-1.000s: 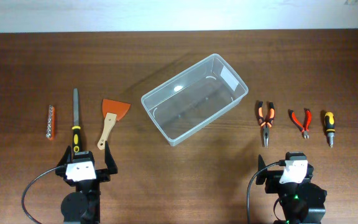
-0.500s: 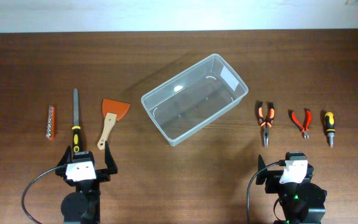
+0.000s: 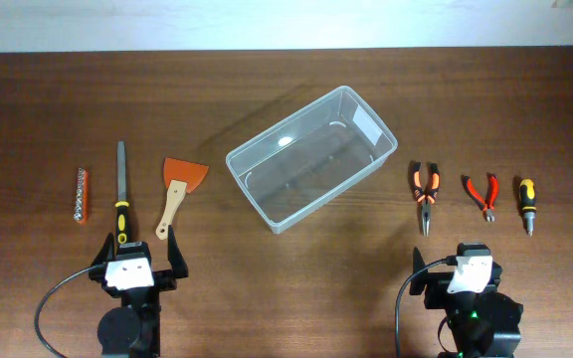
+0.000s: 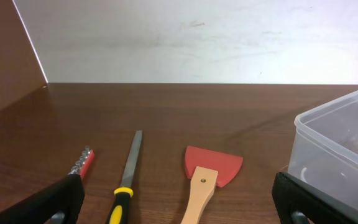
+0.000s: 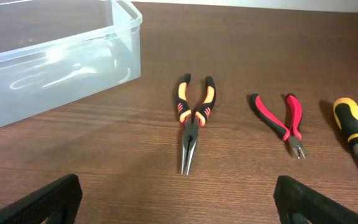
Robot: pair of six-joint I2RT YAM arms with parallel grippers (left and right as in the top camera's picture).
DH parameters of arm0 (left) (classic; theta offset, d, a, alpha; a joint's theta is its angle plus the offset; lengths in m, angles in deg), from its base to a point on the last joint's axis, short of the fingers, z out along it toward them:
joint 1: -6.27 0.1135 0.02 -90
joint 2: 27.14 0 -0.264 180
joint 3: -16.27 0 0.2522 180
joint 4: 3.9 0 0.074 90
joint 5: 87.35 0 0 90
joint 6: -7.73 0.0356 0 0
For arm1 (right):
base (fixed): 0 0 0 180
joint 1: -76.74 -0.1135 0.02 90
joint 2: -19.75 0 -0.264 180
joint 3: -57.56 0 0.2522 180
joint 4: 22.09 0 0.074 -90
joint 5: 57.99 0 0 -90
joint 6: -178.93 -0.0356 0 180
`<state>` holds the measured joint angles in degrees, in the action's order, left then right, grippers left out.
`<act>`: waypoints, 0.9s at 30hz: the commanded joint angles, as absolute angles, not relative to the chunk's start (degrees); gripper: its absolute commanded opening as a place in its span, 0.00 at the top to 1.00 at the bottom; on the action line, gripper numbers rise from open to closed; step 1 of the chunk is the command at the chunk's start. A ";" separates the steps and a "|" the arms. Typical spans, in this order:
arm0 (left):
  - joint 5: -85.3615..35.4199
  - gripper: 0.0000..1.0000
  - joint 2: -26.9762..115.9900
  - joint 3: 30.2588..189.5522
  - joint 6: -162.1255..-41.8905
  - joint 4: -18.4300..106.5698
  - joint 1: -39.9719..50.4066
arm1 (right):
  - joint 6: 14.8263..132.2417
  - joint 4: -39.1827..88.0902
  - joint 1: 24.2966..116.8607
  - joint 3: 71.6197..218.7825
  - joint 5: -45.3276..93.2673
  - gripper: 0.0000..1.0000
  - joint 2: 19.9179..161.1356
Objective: Pack container
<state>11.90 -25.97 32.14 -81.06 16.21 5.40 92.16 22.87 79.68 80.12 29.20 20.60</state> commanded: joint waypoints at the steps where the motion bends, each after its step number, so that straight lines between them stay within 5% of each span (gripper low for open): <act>1: 11.66 0.01 -26.41 31.66 -81.63 16.04 5.18 | 91.92 22.69 79.38 79.73 29.71 0.01 19.94; 12: 3.33 0.01 -26.41 31.68 -81.67 15.78 5.18 | 91.89 21.82 79.38 79.73 29.51 0.01 19.94; 20: -17.98 0.01 -26.41 32.82 -90.24 15.84 5.18 | 84.38 16.60 79.38 79.75 11.96 0.01 19.94; 27: -15.05 0.01 -22.80 44.44 -93.41 17.28 5.21 | 77.64 10.96 79.38 83.95 9.64 0.01 22.06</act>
